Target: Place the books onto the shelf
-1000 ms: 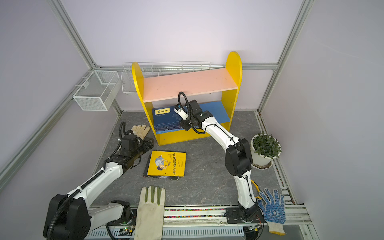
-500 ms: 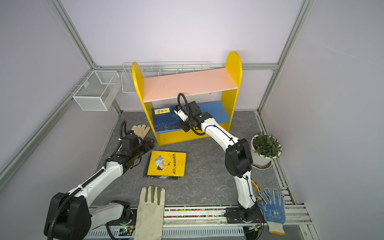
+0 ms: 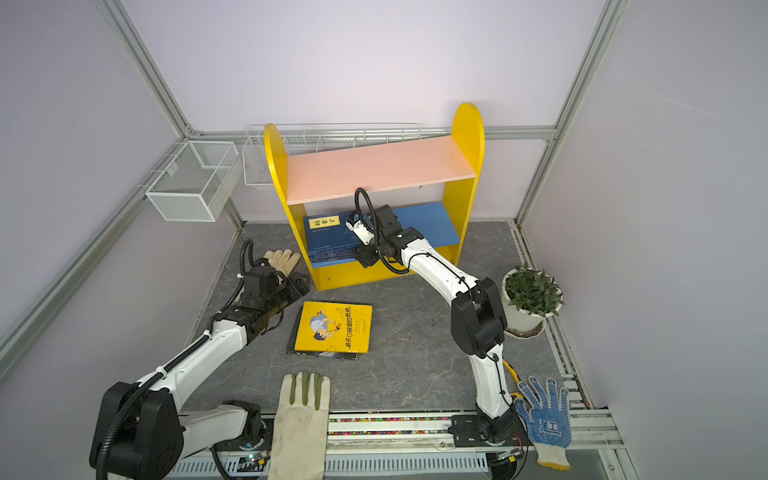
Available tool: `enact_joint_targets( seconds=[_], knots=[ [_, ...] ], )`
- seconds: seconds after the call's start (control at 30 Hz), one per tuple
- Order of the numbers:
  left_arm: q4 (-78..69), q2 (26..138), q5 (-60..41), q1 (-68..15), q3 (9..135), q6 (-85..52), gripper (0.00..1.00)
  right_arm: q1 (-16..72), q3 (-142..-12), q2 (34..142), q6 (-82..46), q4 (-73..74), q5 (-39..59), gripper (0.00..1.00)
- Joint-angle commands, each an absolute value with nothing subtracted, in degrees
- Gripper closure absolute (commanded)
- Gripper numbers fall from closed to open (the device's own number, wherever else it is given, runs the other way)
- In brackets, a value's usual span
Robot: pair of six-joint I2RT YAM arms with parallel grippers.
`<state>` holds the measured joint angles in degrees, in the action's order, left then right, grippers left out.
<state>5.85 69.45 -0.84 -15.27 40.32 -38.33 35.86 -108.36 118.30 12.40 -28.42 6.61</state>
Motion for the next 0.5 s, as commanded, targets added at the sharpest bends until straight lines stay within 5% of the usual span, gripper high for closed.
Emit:
enact_joint_targets(
  seconds=[0.0,0.47],
  knots=[
    [5.23,69.52,-1.27,-15.04,41.65,-38.13,0.17,38.57,-109.75,118.89,13.50,-23.43,9.99,0.24],
    [4.67,69.43,-1.66,-15.04,41.36,-37.76,0.17,39.07,-98.94,110.53,12.83,-14.59,4.72,0.17]
  ],
)
